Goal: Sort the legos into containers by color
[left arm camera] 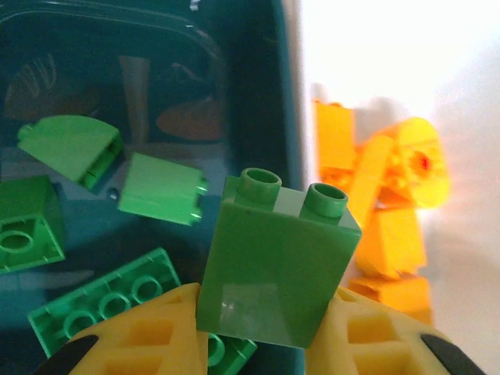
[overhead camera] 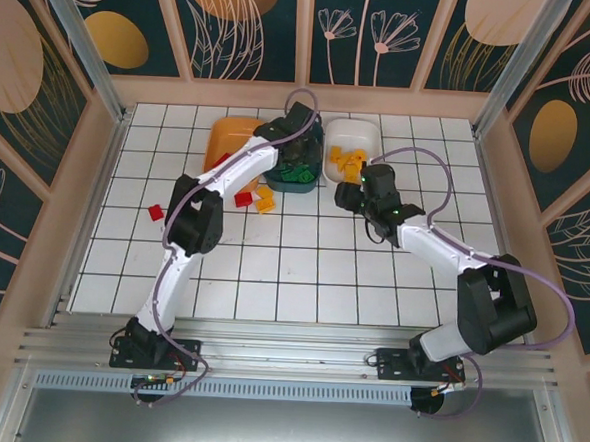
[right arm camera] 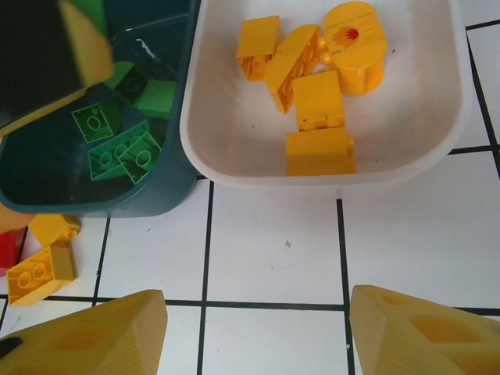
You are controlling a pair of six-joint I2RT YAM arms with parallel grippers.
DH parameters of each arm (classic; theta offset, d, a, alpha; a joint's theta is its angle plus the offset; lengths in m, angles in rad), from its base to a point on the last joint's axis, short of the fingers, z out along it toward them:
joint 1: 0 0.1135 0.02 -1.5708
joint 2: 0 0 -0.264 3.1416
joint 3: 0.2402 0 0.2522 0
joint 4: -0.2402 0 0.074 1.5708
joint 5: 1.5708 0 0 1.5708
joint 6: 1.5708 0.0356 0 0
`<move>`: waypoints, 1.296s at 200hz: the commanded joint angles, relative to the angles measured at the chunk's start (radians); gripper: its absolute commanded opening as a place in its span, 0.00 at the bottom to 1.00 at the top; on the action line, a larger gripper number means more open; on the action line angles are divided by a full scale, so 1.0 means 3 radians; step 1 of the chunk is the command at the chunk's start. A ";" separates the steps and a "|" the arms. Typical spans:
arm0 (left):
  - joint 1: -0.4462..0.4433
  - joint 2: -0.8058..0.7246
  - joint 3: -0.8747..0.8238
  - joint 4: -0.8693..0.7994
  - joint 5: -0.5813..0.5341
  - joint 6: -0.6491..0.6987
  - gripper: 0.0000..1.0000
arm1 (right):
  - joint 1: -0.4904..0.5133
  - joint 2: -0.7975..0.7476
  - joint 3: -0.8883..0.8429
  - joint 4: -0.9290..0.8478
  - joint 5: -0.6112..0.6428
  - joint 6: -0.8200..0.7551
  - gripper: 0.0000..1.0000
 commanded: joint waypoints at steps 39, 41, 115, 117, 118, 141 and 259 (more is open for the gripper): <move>0.0157 0.0052 0.0505 -0.0345 0.0139 0.0338 0.67 | 0.0030 -0.0043 0.0034 0.0017 0.0086 0.0044 0.69; 0.0159 0.0024 0.0503 -0.0342 0.0145 0.0348 0.70 | 0.0034 -0.0042 0.0043 0.0014 0.0086 0.0044 0.69; 0.0331 -0.1976 -0.1864 0.0602 -0.0081 0.0235 0.89 | 0.0763 0.0625 0.0499 0.0116 0.0205 0.0111 0.74; 0.0344 -0.2062 -0.1997 0.0648 -0.0085 0.0211 0.90 | 0.0794 0.0655 0.0511 0.0129 0.0204 0.0093 0.74; 0.0349 -0.2102 -0.2061 0.0686 -0.0085 0.0200 0.90 | 0.0806 0.0668 0.0519 0.0138 0.0201 0.0087 0.75; 0.0590 -0.3063 -0.3465 0.1316 -0.0140 -0.0191 0.98 | 0.1046 0.1131 0.0899 0.0142 0.0237 -0.0098 0.78; 0.0873 -0.5194 -0.5617 0.1272 -0.0238 -0.0641 0.99 | 0.1202 0.2585 0.2339 -0.0386 0.0210 -0.0653 0.83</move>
